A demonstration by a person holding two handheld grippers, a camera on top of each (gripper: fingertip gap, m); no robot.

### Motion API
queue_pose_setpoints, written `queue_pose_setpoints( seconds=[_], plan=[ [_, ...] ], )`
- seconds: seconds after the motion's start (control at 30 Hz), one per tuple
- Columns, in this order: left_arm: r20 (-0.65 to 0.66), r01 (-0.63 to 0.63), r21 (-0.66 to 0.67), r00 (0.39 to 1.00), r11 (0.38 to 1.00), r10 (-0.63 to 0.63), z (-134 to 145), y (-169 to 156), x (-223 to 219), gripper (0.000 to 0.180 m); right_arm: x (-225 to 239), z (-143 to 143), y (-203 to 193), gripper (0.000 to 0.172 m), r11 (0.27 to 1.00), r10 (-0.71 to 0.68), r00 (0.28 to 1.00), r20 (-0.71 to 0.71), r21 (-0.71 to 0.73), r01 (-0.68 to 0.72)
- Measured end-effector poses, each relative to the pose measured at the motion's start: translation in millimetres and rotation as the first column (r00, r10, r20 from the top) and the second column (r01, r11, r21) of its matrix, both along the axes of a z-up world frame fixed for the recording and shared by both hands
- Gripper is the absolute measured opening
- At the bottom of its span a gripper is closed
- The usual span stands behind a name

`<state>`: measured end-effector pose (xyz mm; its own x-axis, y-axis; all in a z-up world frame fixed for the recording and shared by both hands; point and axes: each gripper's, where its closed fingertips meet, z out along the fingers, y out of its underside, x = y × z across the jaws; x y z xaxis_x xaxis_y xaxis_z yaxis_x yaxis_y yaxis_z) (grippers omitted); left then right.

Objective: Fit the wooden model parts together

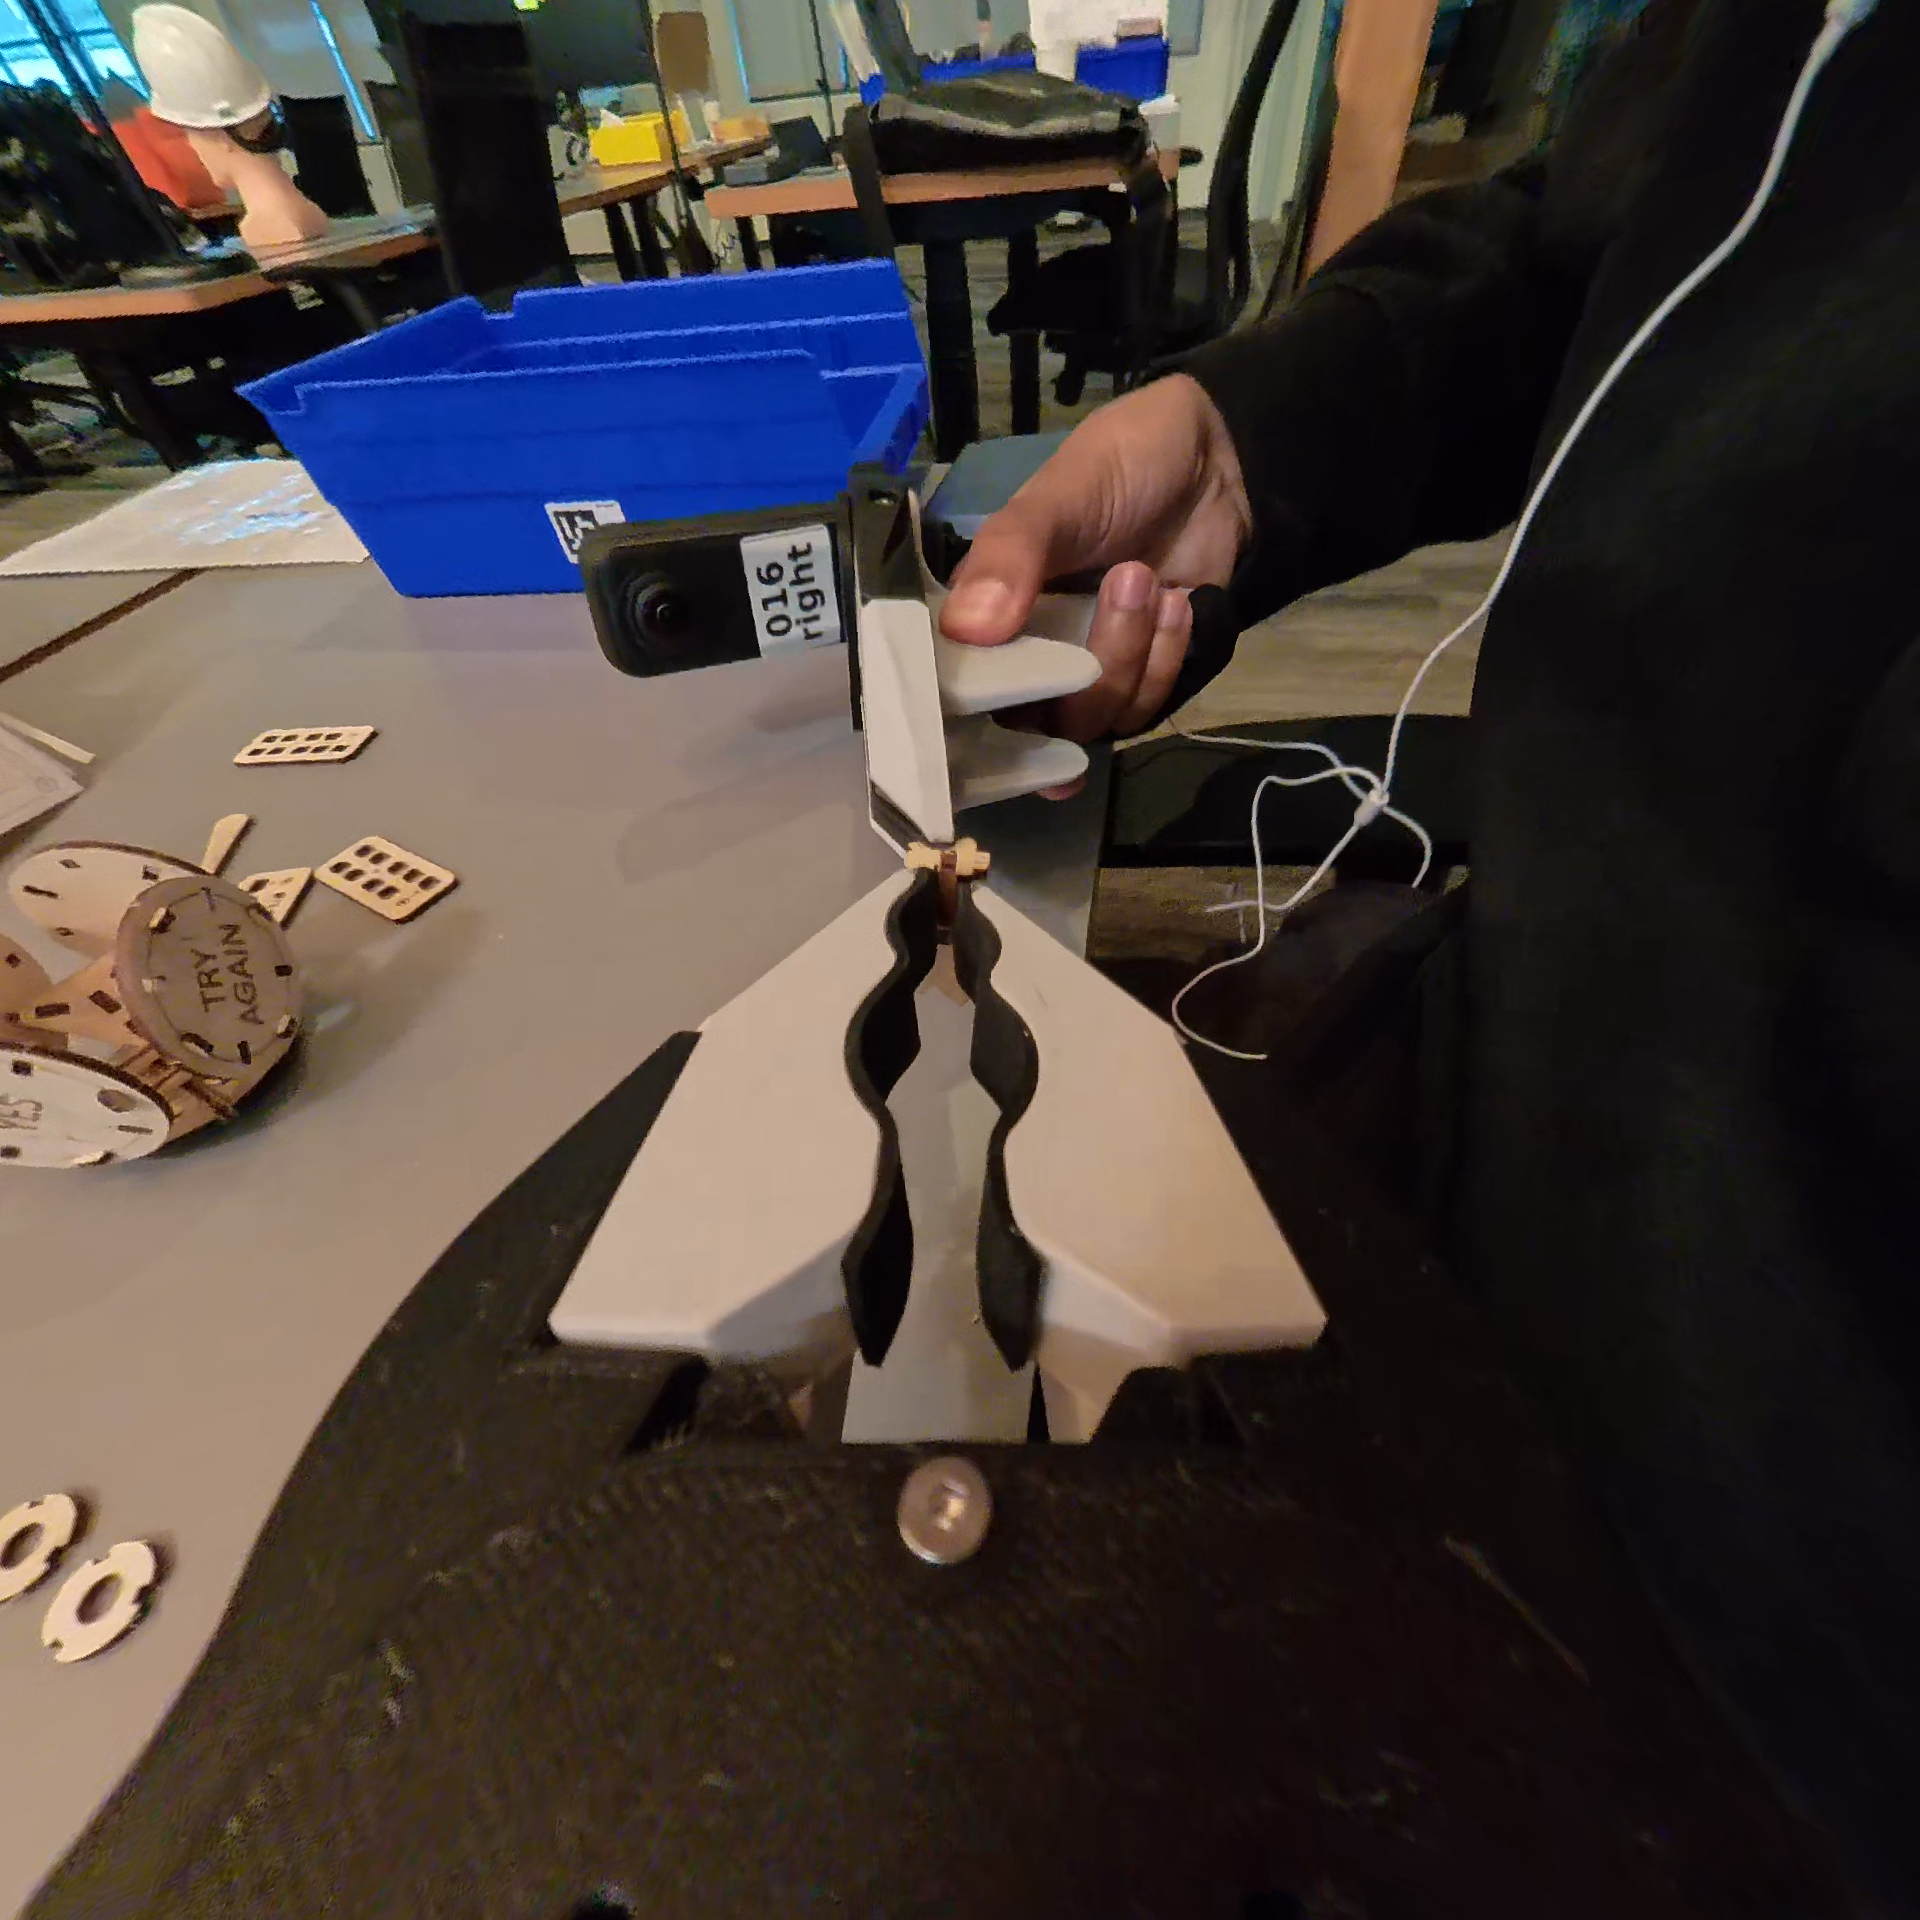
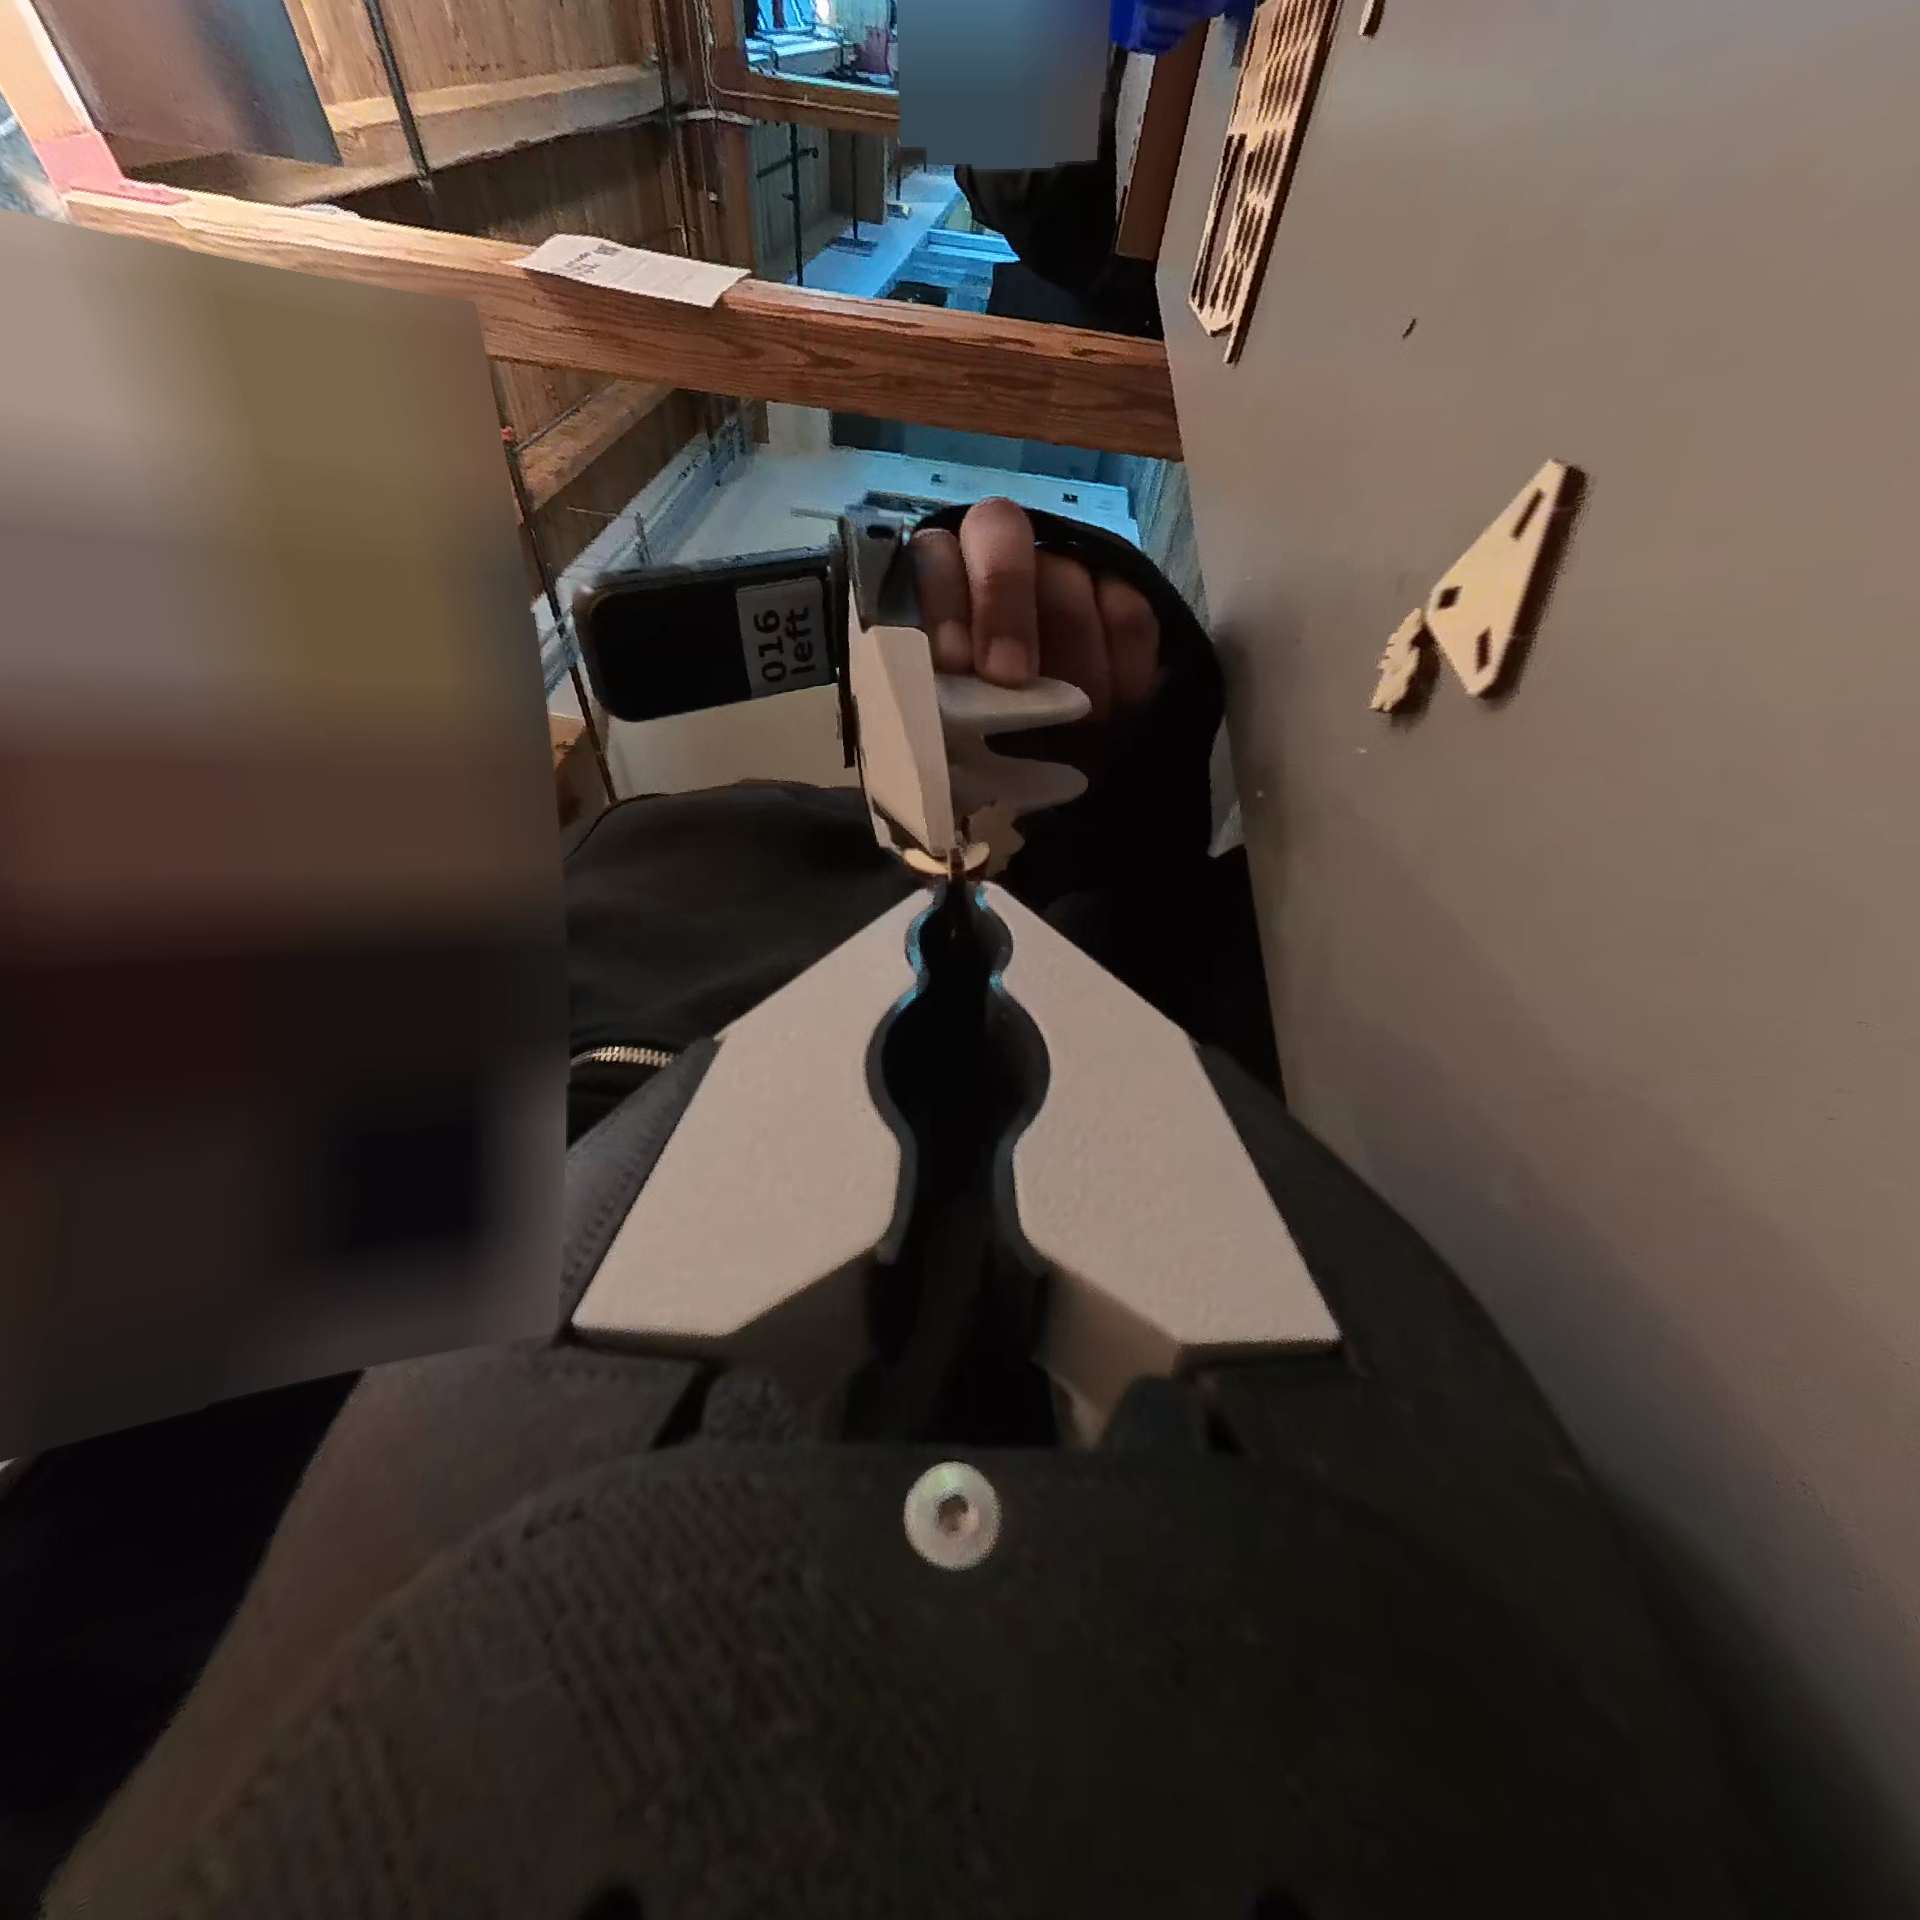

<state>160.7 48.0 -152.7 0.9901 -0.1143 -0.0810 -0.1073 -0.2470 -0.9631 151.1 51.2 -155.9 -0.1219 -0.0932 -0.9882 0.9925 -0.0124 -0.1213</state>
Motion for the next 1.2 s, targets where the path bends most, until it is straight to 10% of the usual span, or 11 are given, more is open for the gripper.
queue_pose_setpoints(
  seconds=[0.03,0.6,1.2],
  plan=[
    [-0.02,0.005,-0.006,1.0,1.0,-0.005,0,0,1,0.0,1,0,0,0.0,1.0,0.006,1.0,-0.005,0.008,-0.006],
    [-0.224,0.062,0.008,0.973,0.998,-0.059,14,1,13,0.0,10,18,-1,0.0,1.0,-0.012,0.972,-0.233,0.022,0.018],
    [-0.127,0.042,0.056,0.991,0.998,-0.034,19,3,9,0.0,8,22,0,0.0,0.995,-0.102,0.966,-0.238,-0.008,0.103]
  ],
)
